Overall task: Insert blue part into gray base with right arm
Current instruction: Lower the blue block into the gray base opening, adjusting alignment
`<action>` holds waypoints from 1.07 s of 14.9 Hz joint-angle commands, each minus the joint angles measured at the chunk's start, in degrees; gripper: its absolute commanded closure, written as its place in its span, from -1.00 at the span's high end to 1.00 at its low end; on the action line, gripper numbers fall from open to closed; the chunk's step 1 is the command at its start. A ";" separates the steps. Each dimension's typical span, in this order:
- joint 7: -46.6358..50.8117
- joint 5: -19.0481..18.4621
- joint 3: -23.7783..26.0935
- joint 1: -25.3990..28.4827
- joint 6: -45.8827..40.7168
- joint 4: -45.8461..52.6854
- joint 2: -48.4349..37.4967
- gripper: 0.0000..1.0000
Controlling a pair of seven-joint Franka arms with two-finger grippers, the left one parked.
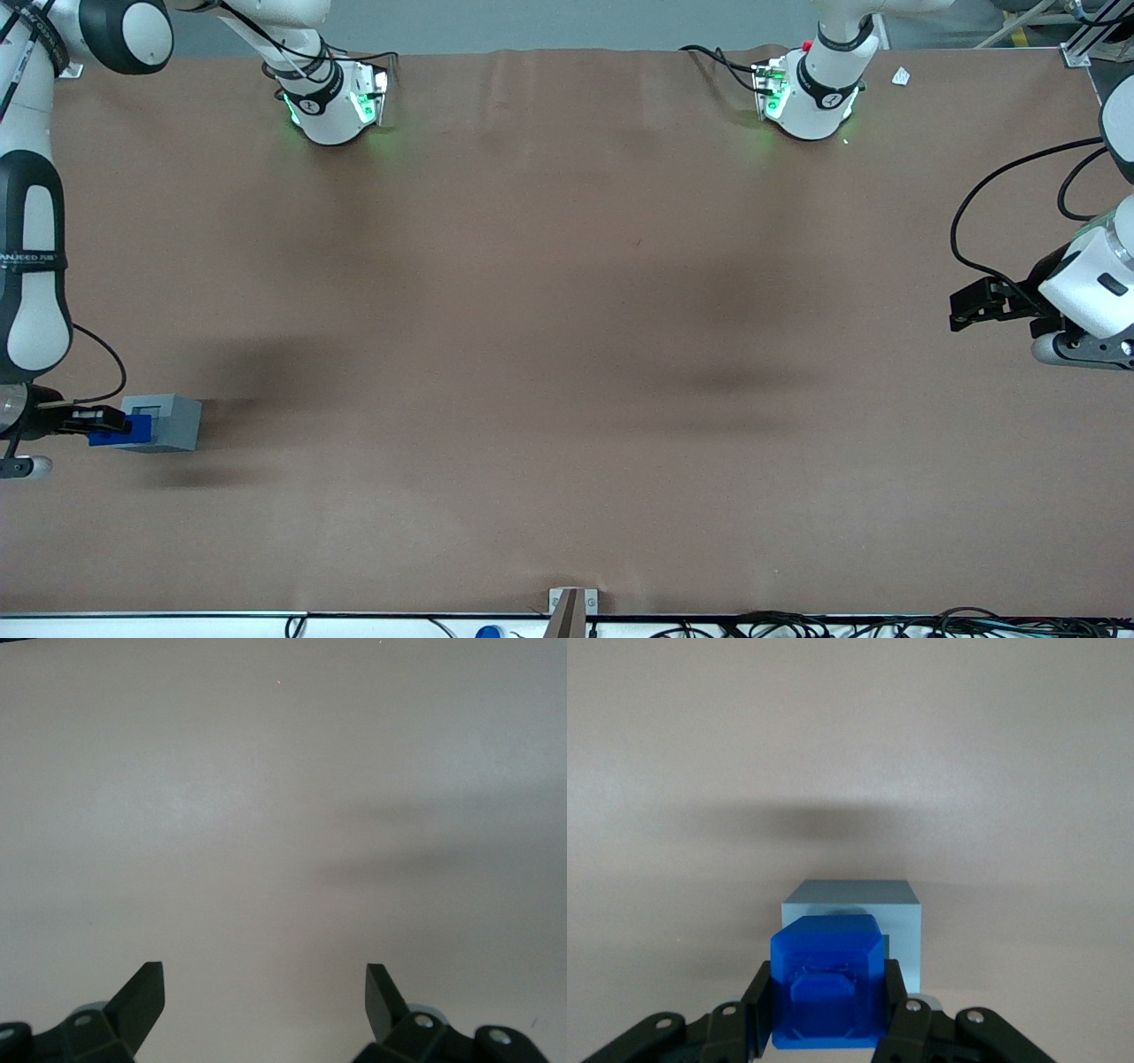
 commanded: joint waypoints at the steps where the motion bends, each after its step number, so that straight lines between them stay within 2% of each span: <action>1: -1.31 1.31 0.72 -0.95 1.00 -1.41 -1.44 -0.99; 4: -1.31 1.31 0.64 -0.95 2.14 -4.12 -2.75 -0.99; 7: -1.31 1.31 0.55 -0.86 8.46 -10.09 -5.83 -0.99; 16: -1.40 1.31 0.64 -0.95 13.57 -18.79 -10.05 -1.00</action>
